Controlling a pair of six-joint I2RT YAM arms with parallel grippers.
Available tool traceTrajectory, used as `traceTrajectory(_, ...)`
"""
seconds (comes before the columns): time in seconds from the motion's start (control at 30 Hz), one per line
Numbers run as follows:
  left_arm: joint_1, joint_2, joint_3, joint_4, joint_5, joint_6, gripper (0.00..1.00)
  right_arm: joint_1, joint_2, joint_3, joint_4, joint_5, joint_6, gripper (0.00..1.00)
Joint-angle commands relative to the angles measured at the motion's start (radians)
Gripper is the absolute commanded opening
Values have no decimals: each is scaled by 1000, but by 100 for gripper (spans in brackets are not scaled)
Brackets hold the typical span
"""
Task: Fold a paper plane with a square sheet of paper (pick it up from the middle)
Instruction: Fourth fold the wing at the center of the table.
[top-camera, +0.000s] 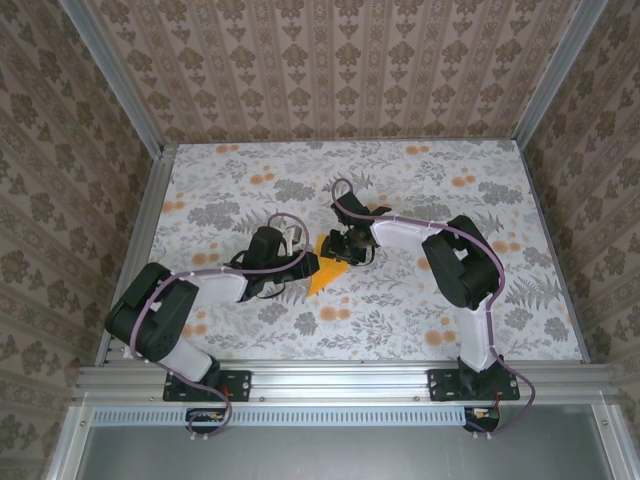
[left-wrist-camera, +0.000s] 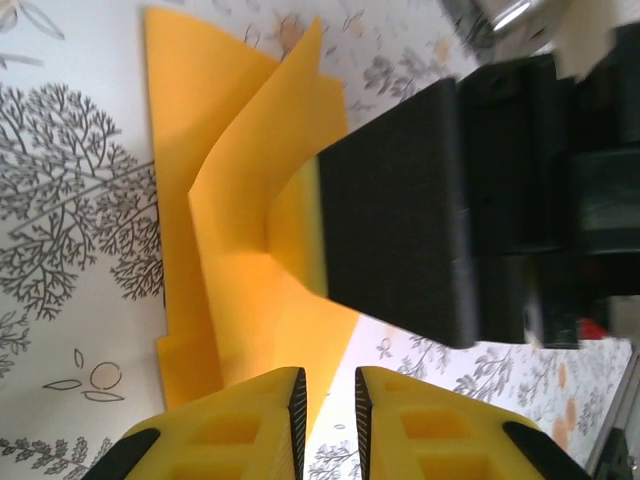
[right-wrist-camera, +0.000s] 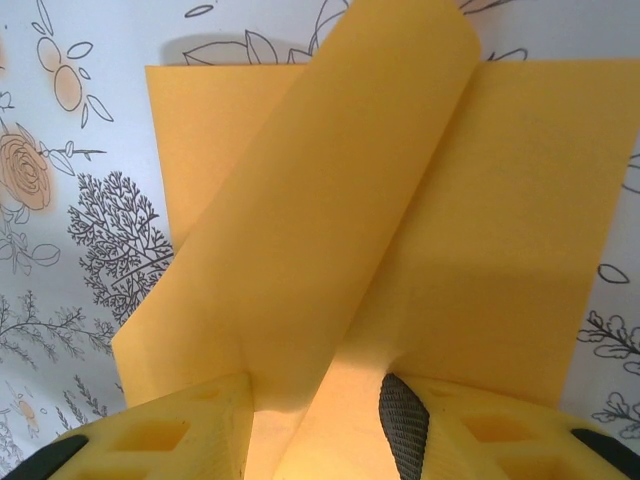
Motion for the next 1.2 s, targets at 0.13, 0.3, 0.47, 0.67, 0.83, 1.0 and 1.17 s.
traceTrajectory(0.13,-11,-51,-34,-1,-72,-30,23,-9,105,-48,-185,160,36,45)
traceTrajectory(0.3,-36,-46,-28,-20,-100,-29,22,-9,107,-49,-189,169,50,44)
traceTrajectory(0.47,-41,-18,-15,-17,-89,-27,17,-9,107,-54,-189,170,54,39)
traceTrajectory(0.67,-40,12,-3,-33,-91,-26,16,-10,107,-56,-191,174,57,37)
traceTrajectory(0.83,-41,28,0,-6,-59,-26,16,-9,106,-56,-192,174,57,37)
traceTrajectory(1.0,-42,8,3,-21,-71,-3,21,-10,106,-53,-192,172,54,39)
traceTrajectory(1.17,-44,16,10,-39,-87,15,32,-9,105,-56,-190,171,51,41)
